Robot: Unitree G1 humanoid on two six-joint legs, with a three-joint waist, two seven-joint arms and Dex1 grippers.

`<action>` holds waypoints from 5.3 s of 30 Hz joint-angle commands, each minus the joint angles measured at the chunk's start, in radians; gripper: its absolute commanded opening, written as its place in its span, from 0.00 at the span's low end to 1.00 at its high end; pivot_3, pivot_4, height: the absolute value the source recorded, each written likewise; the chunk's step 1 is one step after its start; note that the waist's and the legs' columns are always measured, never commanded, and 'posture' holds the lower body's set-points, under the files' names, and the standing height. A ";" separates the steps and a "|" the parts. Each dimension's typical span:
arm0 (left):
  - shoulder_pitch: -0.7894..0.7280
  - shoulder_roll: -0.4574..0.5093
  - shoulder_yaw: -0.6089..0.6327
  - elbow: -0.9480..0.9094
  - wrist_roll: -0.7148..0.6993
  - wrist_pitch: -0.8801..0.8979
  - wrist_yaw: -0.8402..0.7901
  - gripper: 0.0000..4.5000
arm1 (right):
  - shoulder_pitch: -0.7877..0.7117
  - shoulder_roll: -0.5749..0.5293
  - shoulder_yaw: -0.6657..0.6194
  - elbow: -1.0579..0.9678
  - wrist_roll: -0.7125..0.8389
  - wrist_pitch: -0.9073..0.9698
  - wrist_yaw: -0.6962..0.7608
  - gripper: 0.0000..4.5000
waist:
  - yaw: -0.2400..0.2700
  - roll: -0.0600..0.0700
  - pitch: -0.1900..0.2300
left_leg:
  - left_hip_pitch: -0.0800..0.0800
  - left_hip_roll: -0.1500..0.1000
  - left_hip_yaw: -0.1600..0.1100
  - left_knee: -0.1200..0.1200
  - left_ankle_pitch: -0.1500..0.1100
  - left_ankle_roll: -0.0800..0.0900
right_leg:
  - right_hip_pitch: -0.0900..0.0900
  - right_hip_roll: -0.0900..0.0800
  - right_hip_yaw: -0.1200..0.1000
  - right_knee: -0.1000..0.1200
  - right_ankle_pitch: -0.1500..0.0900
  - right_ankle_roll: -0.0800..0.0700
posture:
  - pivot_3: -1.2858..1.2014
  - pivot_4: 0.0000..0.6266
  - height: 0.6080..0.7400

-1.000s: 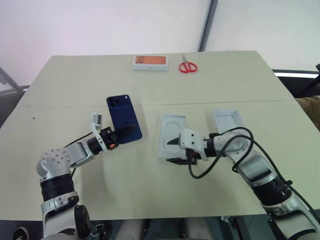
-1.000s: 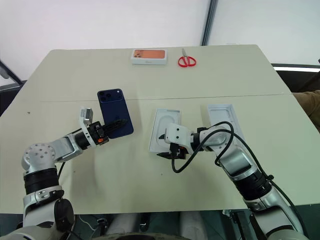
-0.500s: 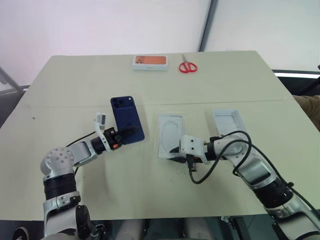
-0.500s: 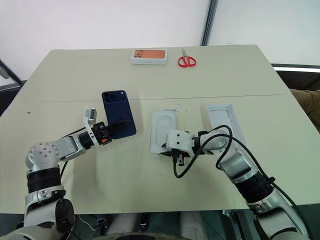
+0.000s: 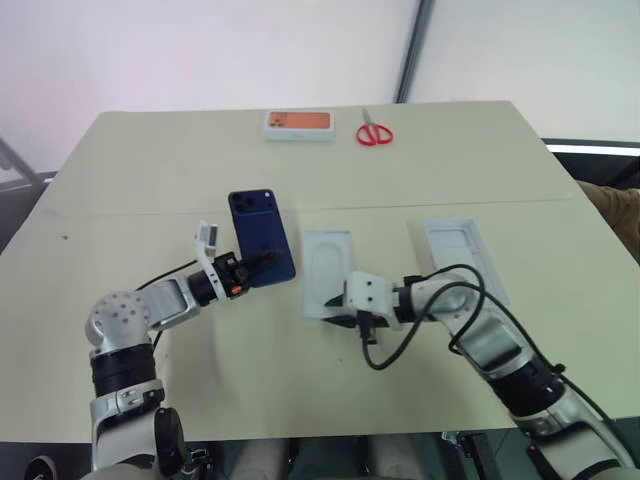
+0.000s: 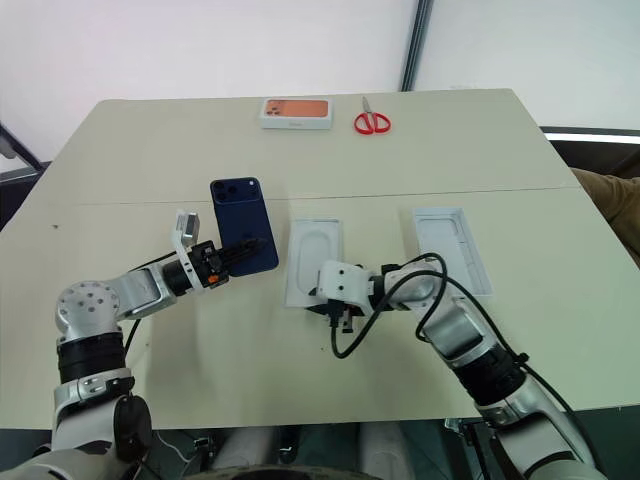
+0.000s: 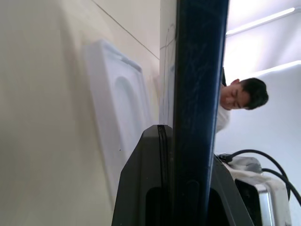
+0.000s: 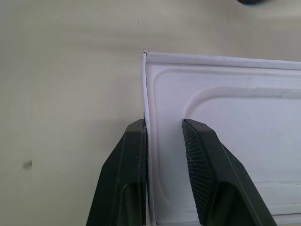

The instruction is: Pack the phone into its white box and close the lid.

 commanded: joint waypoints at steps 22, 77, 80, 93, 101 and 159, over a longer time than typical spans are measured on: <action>0.030 -0.033 -0.082 -0.053 -0.091 0.013 0.049 0.00 | -0.002 -0.146 -0.252 -0.217 0.246 0.257 0.044 0.67 | 0.009 -0.001 0.000 | 0.000 -0.002 -0.001 0.001 -0.002 0.004 | 0.001 -0.002 -0.001 -0.001 0.000 0.000 | 0.52 0.24 1.00; -0.068 0.059 -0.242 -0.061 0.054 0.117 -0.071 0.93 | -0.030 -0.089 -0.160 -0.023 0.121 0.049 -0.083 0.68 | 0.005 0.000 0.000 | 0.000 -0.001 0.000 0.001 0.000 0.001 | 0.001 -0.001 0.000 0.000 0.000 0.000 | 0.52 0.24 1.00; -0.076 0.061 -0.241 -0.055 0.057 0.117 -0.077 0.93 | -0.031 -0.089 -0.159 -0.020 0.120 0.045 -0.083 0.68 | 0.005 0.000 0.000 | 0.000 -0.001 0.000 0.001 0.000 0.001 | 0.001 -0.001 0.000 0.000 0.000 0.000 | 0.52 0.24 1.00; -0.063 0.137 -0.222 -0.117 0.041 0.147 -0.094 0.93 | -0.041 -0.080 -0.156 -0.003 0.110 0.034 -0.078 0.68 | 0.004 0.000 0.000 | 0.000 -0.001 0.000 0.001 0.000 0.000 | 0.001 -0.001 0.000 0.000 0.000 0.000 | 0.52 0.24 1.00; -0.058 0.238 -0.180 -0.129 0.051 0.130 -0.111 0.93 | -0.050 -0.079 -0.156 0.015 0.103 0.022 -0.072 0.68 | 0.003 -0.001 0.000 | 0.000 -0.001 0.000 0.001 0.000 0.001 | 0.001 -0.001 0.000 0.000 0.000 0.000 | 0.52 0.24 1.00; -0.179 -0.200 -0.813 0.092 0.674 -0.365 -0.282 0.01 | 0.257 -0.368 -0.386 0.018 0.037 -0.027 -0.070 0.00 | 0.064 0.001 -0.001 | 0.003 -0.005 -0.004 0.015 -0.008 0.013 | 0.019 -0.004 -0.007 -0.008 0.000 0.001 | 0.52 0.24 1.00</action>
